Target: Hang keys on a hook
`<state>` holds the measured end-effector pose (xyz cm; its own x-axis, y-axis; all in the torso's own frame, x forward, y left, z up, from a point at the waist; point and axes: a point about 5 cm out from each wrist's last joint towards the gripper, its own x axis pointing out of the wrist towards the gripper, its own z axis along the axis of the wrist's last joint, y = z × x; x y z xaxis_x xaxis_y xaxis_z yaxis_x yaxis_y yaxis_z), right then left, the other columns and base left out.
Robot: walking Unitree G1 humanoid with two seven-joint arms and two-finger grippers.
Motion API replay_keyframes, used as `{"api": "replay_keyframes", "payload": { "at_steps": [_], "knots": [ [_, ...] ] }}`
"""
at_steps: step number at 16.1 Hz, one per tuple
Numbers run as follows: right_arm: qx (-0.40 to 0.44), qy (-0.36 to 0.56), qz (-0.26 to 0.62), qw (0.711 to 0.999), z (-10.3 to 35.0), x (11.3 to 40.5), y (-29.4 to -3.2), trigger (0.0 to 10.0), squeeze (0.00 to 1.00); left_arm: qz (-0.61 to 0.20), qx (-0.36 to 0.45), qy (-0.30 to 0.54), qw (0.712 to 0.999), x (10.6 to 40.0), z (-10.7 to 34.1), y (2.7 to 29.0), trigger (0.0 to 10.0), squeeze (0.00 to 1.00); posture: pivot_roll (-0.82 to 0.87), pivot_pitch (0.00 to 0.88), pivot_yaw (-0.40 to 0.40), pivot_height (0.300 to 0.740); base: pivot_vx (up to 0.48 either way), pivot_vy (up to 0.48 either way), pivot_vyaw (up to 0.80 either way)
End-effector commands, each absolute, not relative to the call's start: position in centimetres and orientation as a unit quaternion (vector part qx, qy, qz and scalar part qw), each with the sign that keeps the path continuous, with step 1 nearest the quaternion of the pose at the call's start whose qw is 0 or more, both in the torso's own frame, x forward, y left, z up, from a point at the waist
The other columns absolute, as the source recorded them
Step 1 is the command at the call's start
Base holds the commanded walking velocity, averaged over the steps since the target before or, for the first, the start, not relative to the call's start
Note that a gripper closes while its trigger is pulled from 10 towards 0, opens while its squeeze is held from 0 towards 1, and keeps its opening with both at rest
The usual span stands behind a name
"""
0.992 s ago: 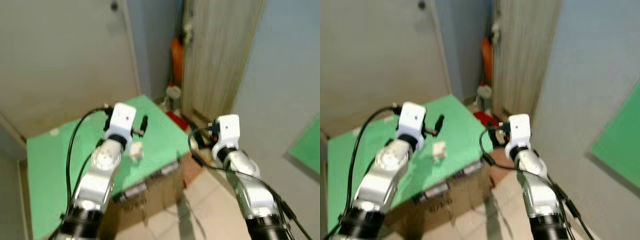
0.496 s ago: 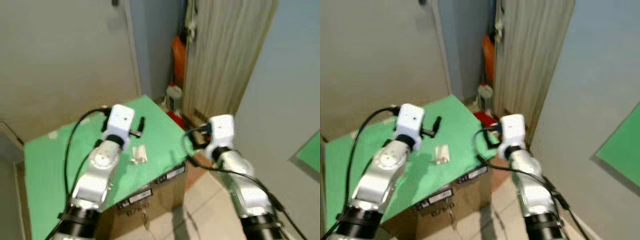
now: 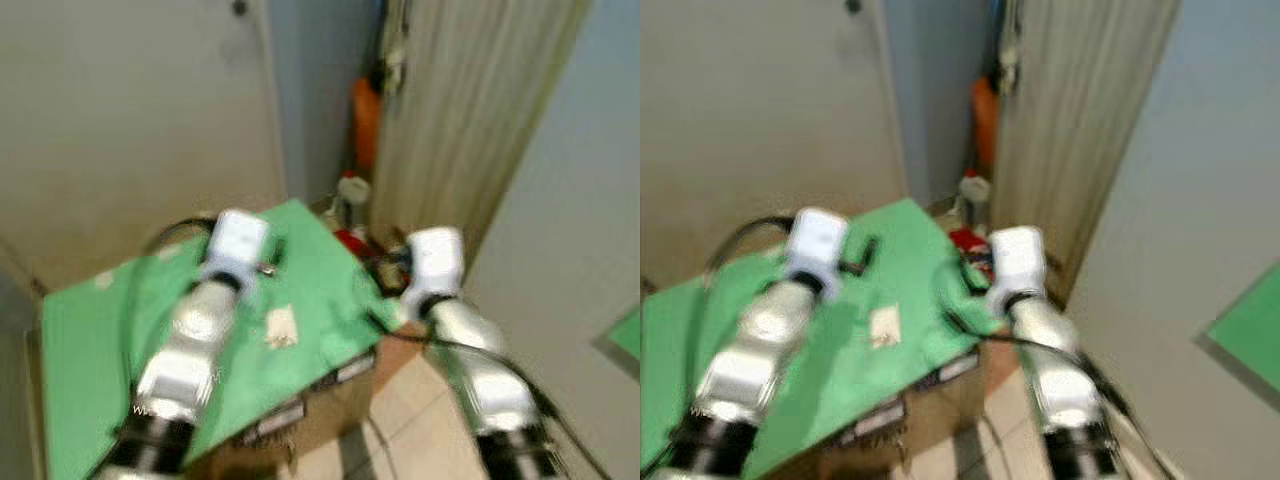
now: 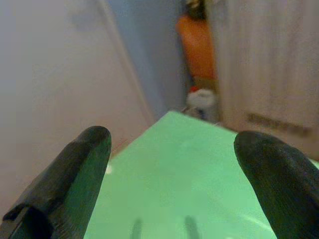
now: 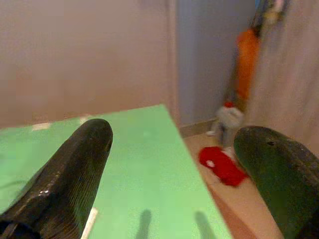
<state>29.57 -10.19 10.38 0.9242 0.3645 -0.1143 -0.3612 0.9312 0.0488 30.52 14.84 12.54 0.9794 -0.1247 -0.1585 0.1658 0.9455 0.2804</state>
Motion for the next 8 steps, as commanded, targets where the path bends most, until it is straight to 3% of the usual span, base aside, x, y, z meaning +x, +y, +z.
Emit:
{"api": "replay_keyframes", "payload": {
  "at_steps": [1,8],
  "knots": [
    [0.007,0.061,0.163,0.985,10.4,29.6,-11.9,10.0,0.00,-0.087,0.151,0.067,0.982,31.1,12.8,14.1,10.0,0.00,-0.02,0.000,0.062,0.740,0.000,0.000,0.00],
    [-0.003,0.076,0.157,0.985,10.1,28.1,-13.2,10.0,0.00,-0.121,0.126,0.104,0.979,34.0,11.2,13.8,10.0,0.00,-0.07,0.000,0.038,0.740,0.000,0.000,0.00]
  ]
}}
